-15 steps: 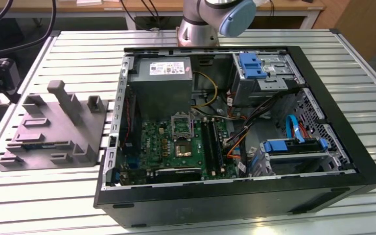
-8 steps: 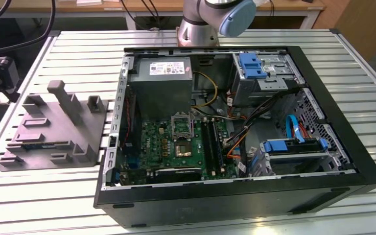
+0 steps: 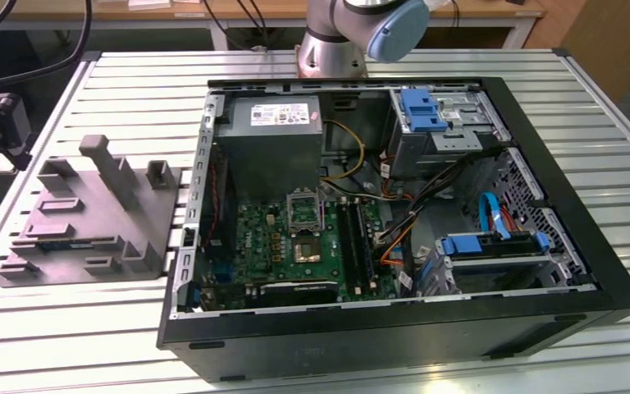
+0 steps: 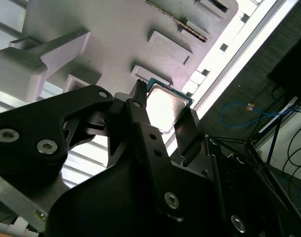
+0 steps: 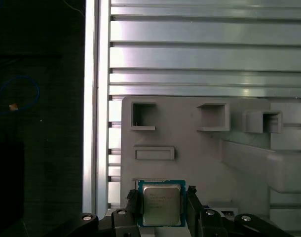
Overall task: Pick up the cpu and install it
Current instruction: 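Pick up the cpu and move it towards the insertion slot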
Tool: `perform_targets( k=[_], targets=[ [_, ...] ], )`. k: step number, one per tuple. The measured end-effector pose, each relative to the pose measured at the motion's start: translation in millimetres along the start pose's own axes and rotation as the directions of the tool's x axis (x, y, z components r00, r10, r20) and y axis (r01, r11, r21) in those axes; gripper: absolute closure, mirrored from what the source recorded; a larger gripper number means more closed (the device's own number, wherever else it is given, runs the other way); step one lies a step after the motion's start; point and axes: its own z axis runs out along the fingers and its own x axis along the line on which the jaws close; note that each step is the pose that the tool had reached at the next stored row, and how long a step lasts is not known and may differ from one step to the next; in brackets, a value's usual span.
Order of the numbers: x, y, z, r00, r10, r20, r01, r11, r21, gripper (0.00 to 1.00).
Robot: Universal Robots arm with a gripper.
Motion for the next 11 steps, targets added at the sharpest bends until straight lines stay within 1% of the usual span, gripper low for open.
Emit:
perform_targets(
  k=[11],
  targets=[
    [0.0,0.1,-2.5,1.0,0.0,0.0,0.0,1.0,0.0,0.53]
  ],
)
